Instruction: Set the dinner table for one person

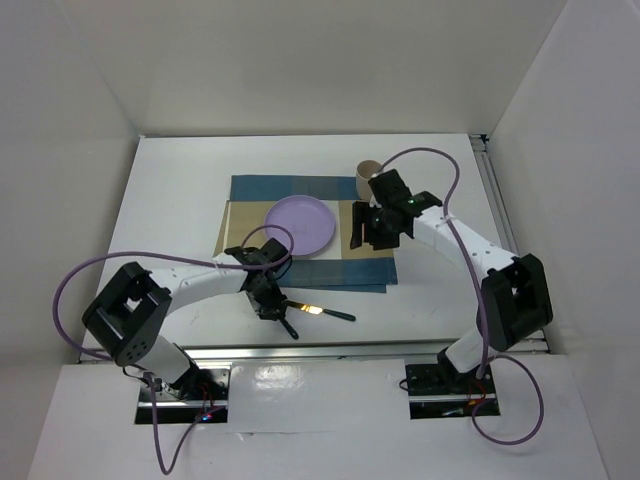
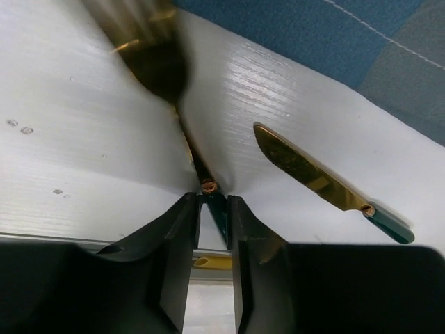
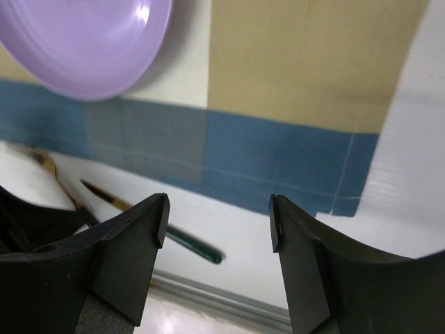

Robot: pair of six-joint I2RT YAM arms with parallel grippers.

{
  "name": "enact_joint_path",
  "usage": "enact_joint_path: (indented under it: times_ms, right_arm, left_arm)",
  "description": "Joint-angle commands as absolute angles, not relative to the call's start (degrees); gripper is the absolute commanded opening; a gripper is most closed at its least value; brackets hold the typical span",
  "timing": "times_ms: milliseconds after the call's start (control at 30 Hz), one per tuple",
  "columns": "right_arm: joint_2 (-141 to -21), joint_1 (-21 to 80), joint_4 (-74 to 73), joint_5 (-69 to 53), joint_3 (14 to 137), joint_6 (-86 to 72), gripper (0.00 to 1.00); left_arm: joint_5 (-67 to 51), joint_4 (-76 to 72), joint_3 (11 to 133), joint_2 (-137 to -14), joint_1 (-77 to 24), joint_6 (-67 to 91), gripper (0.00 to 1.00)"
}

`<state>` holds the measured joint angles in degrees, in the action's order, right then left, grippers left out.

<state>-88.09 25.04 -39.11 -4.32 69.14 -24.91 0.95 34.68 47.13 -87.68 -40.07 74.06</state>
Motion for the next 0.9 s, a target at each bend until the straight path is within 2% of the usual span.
enact_joint_path:
  times_ms: [0,133,233,400,533,633,767,867]
  right_arm:
    - [-87.4,30.0,-41.1,-6.7,67.5,-20.7,0.71]
    - [-91.0,34.9,-43.1,-6.0,67.0,-19.3,0.71]
    - [-94.0,42.2,-43.1,-2.6,65.7,-18.6,0.71]
    - [-96.0,50.2,-41.8,1.0,63.6,-18.0,0.7]
    - [-96.6,54.0,-39.0,1.8,60.6,-16.4,0.69]
    - [-97.1,54.8,-37.7,0.9,59.9,-16.3,0.66]
    - [-98.3,55.4,-35.8,0.4,58.0,-16.3,0.63]
    - [-99.4,55.4,-34.6,-0.3,57.2,-16.3,0.55]
  left_arm:
    - [3.4,39.3,47.7,-86.8,-40.5,74.4,0.27]
    - [6.0,44.9,48.9,-83.7,-40.5,74.4,0.14]
    - [8.7,48.6,49.5,-77.6,-40.5,72.9,0.0]
    - [14.7,52.6,56.7,-72.7,-39.9,62.1,0.0]
    - [22.0,58.2,67.7,-78.4,-36.7,52.0,0.0]
    - [21.5,58.9,73.2,-81.2,-36.0,48.3,0.0]
    - [14.9,57.5,70.3,-81.9,-36.0,49.7,0.0]
    - [10.9,55.4,64.4,-78.9,-36.0,52.5,0.0]
